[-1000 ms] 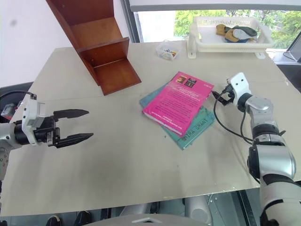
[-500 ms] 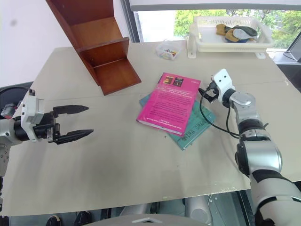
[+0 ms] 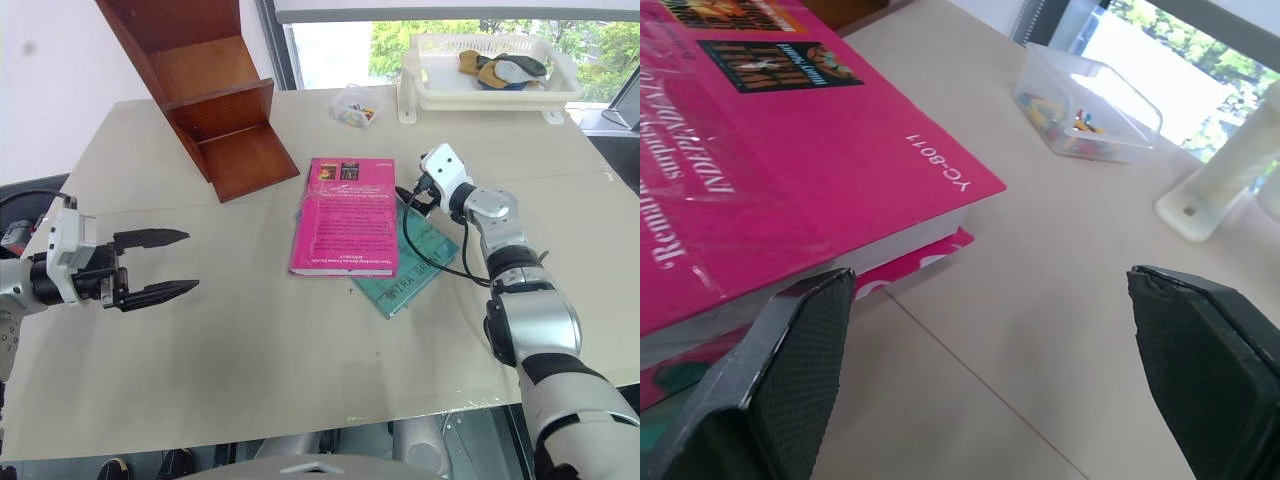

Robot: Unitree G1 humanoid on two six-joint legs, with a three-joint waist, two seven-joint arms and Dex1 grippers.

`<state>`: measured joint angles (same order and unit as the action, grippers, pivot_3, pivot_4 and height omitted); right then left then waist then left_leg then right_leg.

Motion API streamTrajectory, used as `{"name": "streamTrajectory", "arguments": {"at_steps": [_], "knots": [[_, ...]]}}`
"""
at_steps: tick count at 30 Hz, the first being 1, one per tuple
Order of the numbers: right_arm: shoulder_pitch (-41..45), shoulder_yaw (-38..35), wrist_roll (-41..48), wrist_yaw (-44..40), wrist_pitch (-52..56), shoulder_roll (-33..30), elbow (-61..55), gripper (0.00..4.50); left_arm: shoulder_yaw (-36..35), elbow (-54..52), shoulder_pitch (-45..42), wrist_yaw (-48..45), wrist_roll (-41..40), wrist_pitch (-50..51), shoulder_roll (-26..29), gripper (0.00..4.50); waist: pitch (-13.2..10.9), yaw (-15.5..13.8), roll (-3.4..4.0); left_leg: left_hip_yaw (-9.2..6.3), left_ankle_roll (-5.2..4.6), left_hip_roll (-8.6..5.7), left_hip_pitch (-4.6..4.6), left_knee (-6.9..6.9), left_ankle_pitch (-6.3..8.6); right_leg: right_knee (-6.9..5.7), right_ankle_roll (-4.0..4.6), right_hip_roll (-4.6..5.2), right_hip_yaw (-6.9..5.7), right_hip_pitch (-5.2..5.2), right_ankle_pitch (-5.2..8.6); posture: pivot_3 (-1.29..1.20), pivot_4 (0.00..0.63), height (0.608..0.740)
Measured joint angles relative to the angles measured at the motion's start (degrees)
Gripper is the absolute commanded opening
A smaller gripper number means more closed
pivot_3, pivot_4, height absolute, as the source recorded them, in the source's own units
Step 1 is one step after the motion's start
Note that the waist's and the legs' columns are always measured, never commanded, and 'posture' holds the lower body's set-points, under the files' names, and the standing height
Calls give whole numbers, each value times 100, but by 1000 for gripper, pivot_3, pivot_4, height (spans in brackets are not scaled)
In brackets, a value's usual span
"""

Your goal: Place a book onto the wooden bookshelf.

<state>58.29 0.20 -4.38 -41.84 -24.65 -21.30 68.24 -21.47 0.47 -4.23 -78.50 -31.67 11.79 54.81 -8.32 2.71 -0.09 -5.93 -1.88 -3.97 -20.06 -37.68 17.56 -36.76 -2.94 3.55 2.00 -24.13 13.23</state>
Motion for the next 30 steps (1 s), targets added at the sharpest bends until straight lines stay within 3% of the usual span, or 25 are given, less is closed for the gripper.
{"name": "streamTrajectory", "arguments": {"at_steps": [22,26,30], "knots": [[-222,-25,212,-444,-186,86,-156,4450,184,49,-209,72,1,12,-125,4468,0,1,0,0,0,0,0,1,0,0,0,0,0,-2,0,0,150,740],[-361,-113,271,-420,-174,-226,-308,4450,292,196,-410,116,47,15,-169,4468,0,-37,0,-1,0,-3,-2,1,0,0,0,3,-4,-1,0,0,150,740],[-1080,-472,903,-1276,339,-1072,-1304,4450,594,296,-570,224,117,75,-349,4468,0,-82,0,-33,-1,-8,-33,-11,1,5,-1,13,-28,-9,0,0,150,740]]}}
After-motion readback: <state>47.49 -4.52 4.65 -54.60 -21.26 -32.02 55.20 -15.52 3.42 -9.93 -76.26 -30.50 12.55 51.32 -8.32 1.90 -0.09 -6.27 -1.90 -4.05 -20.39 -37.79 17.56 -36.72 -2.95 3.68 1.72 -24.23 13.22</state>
